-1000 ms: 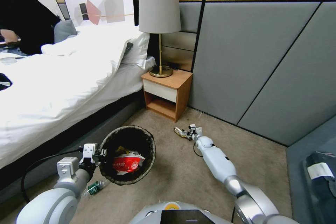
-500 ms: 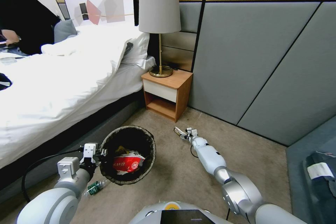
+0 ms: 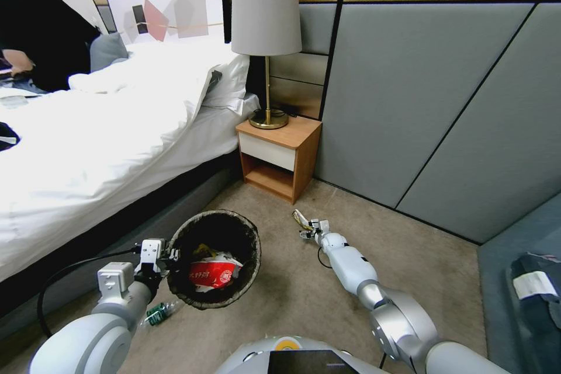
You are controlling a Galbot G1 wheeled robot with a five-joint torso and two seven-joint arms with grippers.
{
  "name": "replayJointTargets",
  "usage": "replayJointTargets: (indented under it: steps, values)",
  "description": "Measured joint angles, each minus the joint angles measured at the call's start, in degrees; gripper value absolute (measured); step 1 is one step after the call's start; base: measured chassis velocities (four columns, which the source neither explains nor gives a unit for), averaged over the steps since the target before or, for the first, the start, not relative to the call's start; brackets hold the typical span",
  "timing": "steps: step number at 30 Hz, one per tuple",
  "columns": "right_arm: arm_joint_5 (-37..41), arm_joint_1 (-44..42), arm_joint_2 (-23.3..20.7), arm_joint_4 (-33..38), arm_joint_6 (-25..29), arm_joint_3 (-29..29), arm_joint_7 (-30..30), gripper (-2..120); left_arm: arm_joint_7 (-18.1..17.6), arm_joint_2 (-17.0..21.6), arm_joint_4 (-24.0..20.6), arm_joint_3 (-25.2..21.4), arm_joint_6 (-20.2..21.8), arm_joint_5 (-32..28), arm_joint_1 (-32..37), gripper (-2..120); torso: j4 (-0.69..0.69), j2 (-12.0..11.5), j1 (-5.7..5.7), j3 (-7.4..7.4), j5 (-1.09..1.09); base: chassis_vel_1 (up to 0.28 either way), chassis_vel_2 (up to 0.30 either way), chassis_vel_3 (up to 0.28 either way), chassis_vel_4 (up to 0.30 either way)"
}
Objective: Pick up the trash bin, then pick up the garbage from the floor and place it into the trash bin.
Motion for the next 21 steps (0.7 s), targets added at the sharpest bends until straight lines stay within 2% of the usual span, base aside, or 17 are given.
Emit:
replayJointTargets:
  steps: [21]
  values:
    - [0.25,-0.11,-0.64,-0.44,-0.21,0.32,0.40,100,0.11,0.24,0.00,-0.05,-0.05,0.25,0.18,0,0.00,0.00,0.00,0.00,0.00,0.000,0.000,0.000,0.000]
